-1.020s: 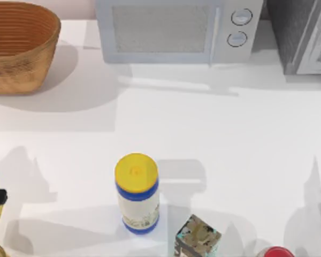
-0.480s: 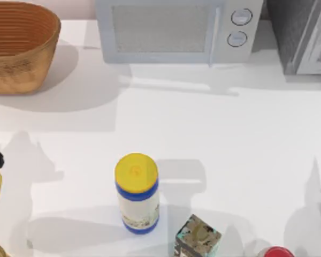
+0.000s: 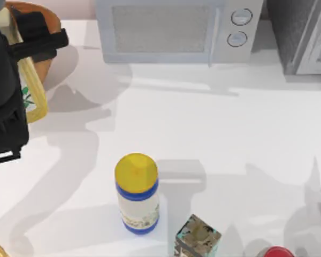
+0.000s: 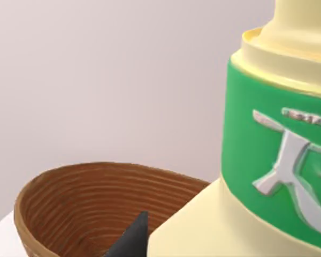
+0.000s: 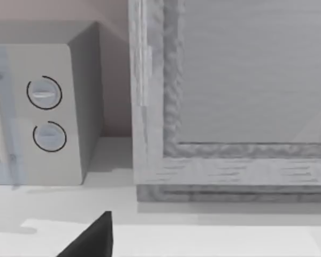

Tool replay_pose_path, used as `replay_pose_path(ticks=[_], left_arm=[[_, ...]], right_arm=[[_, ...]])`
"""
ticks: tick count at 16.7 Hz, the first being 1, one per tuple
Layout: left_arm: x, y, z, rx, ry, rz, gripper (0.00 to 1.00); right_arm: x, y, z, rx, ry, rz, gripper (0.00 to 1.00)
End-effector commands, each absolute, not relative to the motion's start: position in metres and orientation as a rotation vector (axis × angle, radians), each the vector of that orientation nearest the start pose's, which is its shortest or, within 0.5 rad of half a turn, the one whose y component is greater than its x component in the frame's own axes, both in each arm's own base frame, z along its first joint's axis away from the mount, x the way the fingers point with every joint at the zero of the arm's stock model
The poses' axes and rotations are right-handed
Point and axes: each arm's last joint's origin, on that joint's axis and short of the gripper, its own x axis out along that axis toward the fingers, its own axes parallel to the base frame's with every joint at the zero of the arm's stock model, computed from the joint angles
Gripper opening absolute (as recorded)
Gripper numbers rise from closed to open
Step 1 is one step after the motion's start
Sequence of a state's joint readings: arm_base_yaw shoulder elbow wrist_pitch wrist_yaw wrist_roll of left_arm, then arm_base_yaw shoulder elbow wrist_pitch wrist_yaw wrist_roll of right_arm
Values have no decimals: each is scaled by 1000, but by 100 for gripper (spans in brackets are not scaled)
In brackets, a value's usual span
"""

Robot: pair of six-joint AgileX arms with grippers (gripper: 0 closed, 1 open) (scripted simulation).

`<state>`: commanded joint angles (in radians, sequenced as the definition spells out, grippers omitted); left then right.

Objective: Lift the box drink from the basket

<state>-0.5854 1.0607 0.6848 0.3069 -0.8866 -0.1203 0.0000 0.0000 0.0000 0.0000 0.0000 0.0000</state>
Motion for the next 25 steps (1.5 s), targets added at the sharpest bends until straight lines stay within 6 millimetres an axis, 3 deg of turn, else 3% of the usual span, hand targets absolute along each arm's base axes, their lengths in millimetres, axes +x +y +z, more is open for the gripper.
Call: replay_pose_path(ticks=[2, 5, 8, 11, 15, 18, 19, 25], left_arm=[[231, -156, 290, -76, 42, 374, 0], [248, -233, 272, -55, 36, 459, 0], [245, -303, 238, -28, 21, 527, 0], [232, -351, 205, -6, 1, 571, 0], [221, -374, 186, 2, -13, 590, 0], [221, -374, 186, 2, -13, 590, 0], [230, -386, 178, 27, 13, 499, 0], [240, -378, 171, -2, -1, 535, 0]], right_arm=[[106, -1, 160, 0, 0, 0, 100], [106, -1, 160, 0, 0, 0, 100], [106, -1, 160, 0, 0, 0, 100], [106, -1, 160, 0, 0, 0, 100], [106, -1, 160, 0, 0, 0, 100], [106, -1, 160, 0, 0, 0, 100], [106, -1, 160, 0, 0, 0, 100], [106, -1, 160, 0, 0, 0, 100]])
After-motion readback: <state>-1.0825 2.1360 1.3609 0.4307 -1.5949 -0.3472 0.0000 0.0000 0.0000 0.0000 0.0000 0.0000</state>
